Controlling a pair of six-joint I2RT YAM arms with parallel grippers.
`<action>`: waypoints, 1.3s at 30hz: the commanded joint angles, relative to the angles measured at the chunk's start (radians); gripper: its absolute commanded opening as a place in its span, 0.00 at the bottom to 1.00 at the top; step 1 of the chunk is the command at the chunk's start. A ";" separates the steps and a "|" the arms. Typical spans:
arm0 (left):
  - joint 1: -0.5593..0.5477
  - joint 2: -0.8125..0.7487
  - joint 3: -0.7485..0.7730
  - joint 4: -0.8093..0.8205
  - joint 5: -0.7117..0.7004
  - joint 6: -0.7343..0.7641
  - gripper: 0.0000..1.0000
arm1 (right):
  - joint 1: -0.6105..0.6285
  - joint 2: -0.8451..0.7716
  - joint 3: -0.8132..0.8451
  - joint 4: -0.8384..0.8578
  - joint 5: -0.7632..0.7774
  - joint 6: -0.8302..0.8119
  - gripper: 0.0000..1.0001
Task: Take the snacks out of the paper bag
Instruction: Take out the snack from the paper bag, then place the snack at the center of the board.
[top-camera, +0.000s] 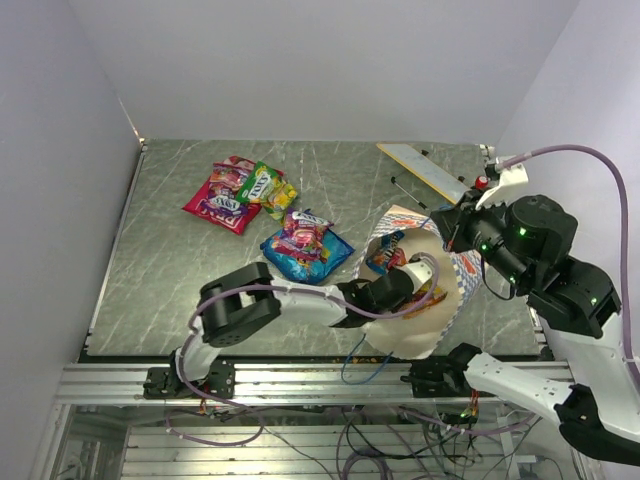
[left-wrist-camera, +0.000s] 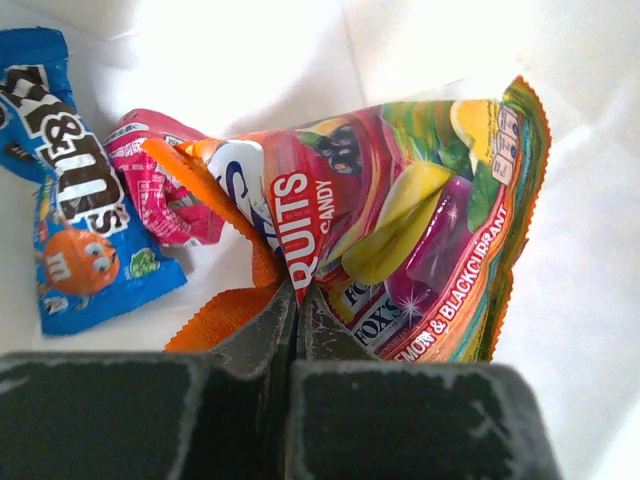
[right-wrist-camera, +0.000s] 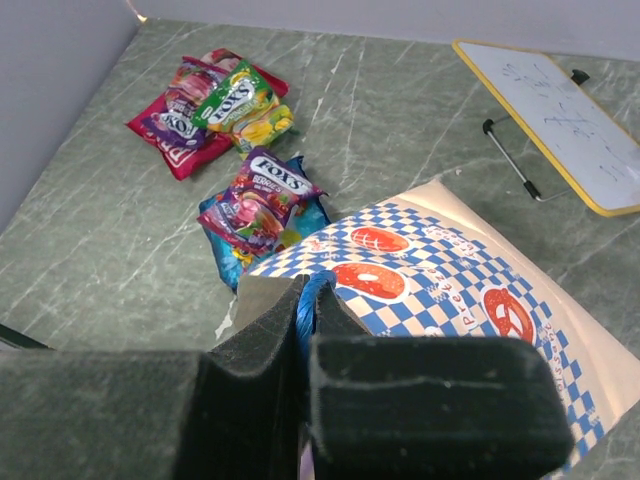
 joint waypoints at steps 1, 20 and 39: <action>-0.003 -0.183 -0.023 -0.084 0.136 -0.069 0.07 | 0.000 -0.023 -0.050 0.081 0.033 0.006 0.00; 0.001 -0.794 -0.215 -0.387 0.302 -0.097 0.07 | 0.000 -0.041 -0.180 0.232 0.063 -0.032 0.00; 0.509 -0.875 -0.012 -0.758 -0.363 -0.230 0.07 | 0.000 -0.077 -0.198 0.227 0.088 -0.028 0.00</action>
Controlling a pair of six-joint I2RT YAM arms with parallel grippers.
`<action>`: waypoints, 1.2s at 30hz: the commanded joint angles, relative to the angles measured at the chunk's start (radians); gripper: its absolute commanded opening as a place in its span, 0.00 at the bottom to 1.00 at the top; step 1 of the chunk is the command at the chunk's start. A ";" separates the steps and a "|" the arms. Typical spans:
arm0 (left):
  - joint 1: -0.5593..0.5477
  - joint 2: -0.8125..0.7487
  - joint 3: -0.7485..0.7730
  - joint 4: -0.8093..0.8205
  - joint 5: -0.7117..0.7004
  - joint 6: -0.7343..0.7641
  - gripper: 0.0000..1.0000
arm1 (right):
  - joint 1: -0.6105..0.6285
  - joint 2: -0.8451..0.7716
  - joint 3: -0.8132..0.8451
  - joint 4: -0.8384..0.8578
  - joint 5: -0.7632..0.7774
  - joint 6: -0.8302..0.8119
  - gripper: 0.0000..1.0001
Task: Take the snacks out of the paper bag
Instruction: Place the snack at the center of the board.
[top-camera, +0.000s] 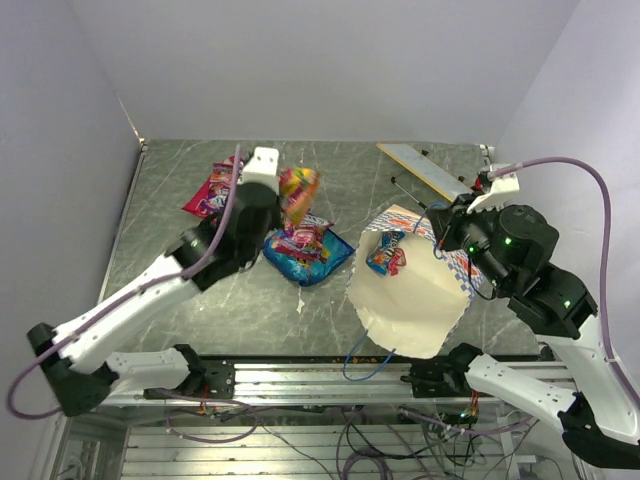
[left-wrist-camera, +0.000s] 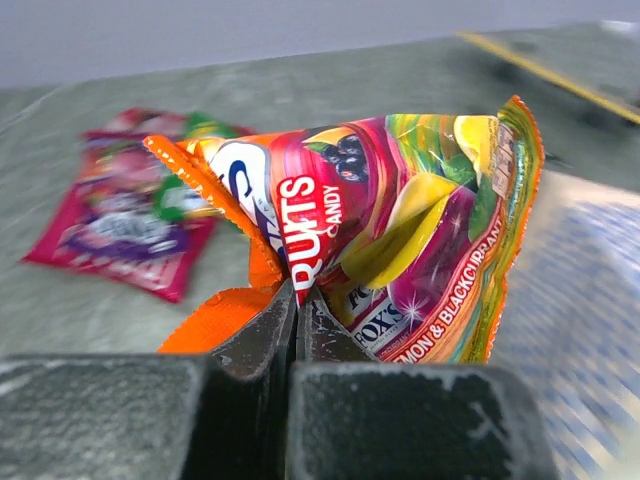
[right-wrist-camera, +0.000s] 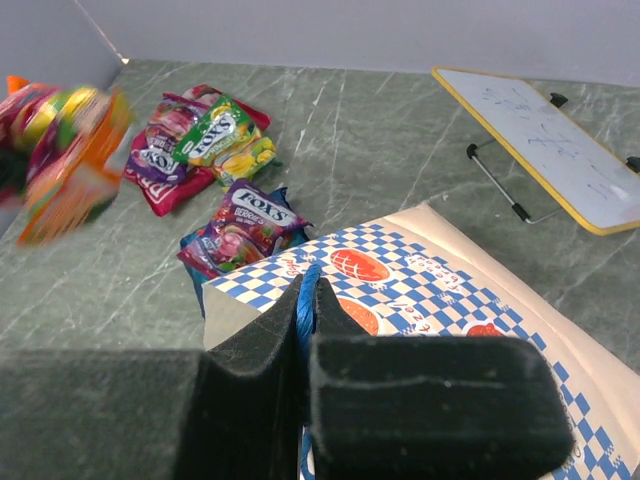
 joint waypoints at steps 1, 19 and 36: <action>0.239 0.160 0.060 -0.012 -0.121 -0.087 0.07 | 0.000 -0.002 0.020 0.014 0.019 -0.020 0.00; 0.593 0.797 0.209 0.432 -0.092 0.171 0.07 | 0.000 0.033 0.124 -0.051 0.024 -0.089 0.00; 0.653 0.787 0.331 0.128 0.033 -0.050 0.74 | 0.001 0.061 0.095 -0.011 -0.006 -0.069 0.00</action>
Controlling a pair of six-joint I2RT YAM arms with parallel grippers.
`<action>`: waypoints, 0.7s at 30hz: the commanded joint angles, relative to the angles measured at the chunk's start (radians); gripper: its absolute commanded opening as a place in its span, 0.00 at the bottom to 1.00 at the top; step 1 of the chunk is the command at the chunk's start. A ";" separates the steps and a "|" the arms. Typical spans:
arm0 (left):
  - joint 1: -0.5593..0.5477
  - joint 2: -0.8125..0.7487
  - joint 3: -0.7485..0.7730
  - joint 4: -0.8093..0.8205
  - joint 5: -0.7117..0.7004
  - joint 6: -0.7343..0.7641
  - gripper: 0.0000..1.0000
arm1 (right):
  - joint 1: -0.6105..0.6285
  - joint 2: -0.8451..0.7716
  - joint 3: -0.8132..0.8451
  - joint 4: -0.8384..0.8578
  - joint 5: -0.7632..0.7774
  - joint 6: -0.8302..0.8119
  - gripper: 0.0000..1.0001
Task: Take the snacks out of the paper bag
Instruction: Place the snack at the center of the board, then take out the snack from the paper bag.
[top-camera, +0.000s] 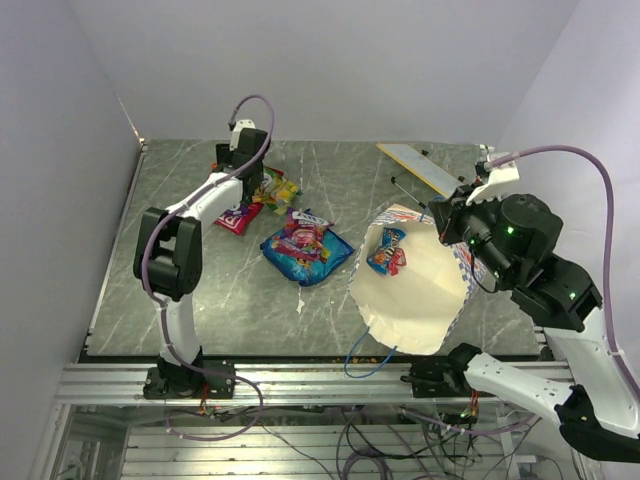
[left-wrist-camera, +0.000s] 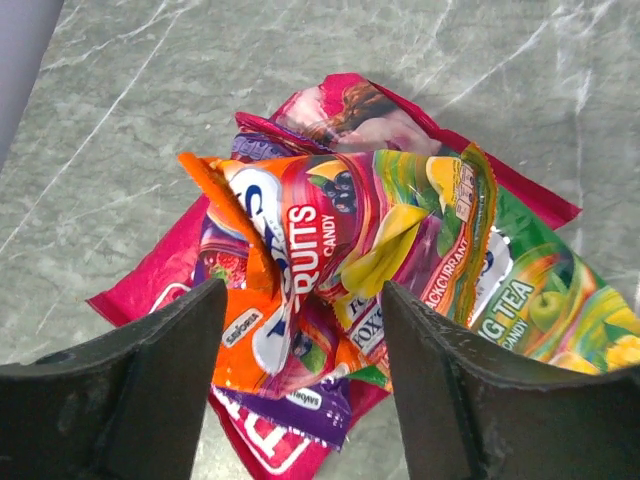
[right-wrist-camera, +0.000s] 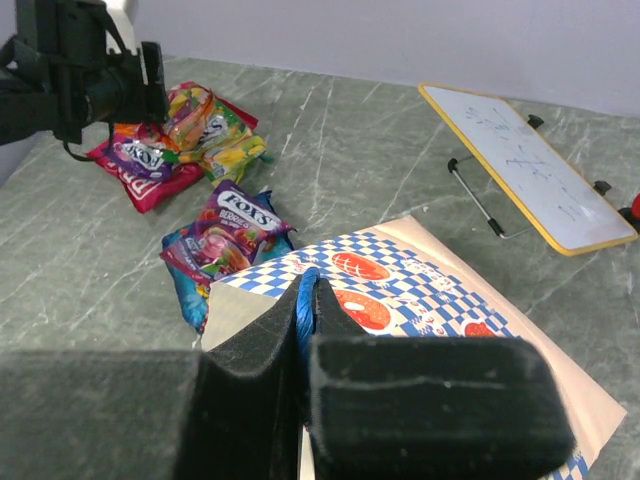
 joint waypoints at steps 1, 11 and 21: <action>0.006 -0.136 0.030 -0.146 0.038 -0.156 0.78 | 0.001 0.004 -0.016 0.052 -0.014 0.013 0.00; -0.212 -0.443 -0.194 -0.300 0.235 -0.393 0.82 | 0.000 -0.008 -0.076 0.108 -0.039 0.047 0.00; -0.544 -0.800 -0.422 -0.242 0.280 -0.367 0.86 | 0.001 0.006 -0.080 0.129 -0.074 0.093 0.00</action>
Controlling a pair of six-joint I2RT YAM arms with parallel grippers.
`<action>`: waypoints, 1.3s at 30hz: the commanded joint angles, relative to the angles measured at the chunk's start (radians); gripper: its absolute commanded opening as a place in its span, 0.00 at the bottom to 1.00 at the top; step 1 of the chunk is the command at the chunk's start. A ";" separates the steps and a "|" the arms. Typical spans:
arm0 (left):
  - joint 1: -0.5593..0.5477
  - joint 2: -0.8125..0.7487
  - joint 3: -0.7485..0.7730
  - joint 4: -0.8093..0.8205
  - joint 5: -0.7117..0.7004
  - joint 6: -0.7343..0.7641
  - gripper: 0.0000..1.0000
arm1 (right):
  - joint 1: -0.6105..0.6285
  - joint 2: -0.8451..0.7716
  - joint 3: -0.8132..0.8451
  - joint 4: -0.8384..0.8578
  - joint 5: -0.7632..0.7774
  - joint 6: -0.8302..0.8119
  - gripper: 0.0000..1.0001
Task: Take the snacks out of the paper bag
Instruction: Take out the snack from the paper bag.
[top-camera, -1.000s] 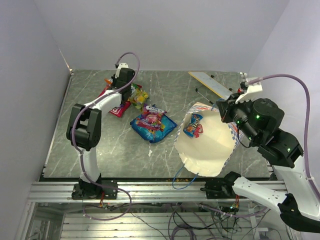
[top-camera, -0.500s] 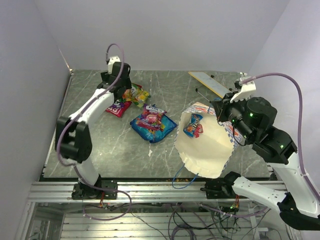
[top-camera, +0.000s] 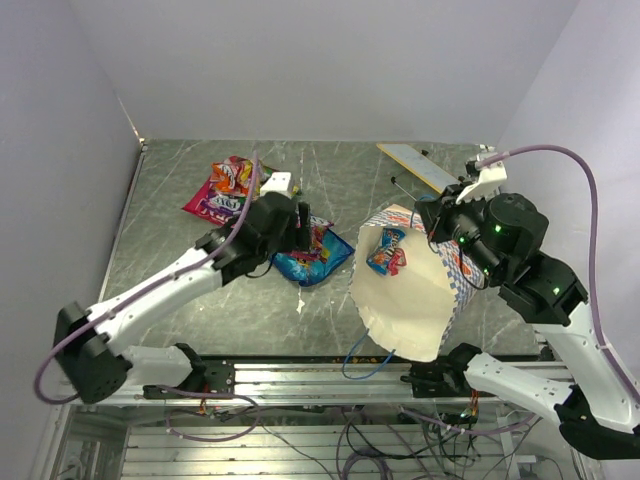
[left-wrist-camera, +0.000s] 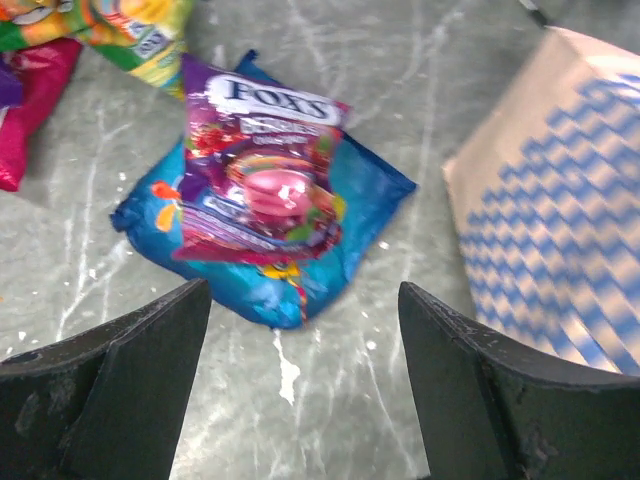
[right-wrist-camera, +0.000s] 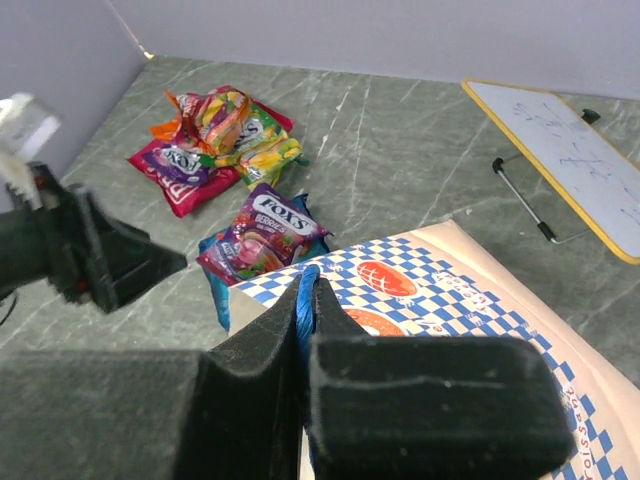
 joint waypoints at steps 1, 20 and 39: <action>-0.123 -0.158 -0.046 0.046 0.016 0.021 0.85 | 0.000 0.001 -0.014 0.040 -0.023 0.040 0.00; -0.743 -0.083 -0.104 0.376 -0.158 0.394 0.70 | 0.000 0.012 -0.034 0.050 -0.063 0.114 0.00; -0.616 0.544 0.037 0.781 -0.250 0.606 0.30 | 0.001 0.065 0.101 -0.064 -0.051 0.065 0.00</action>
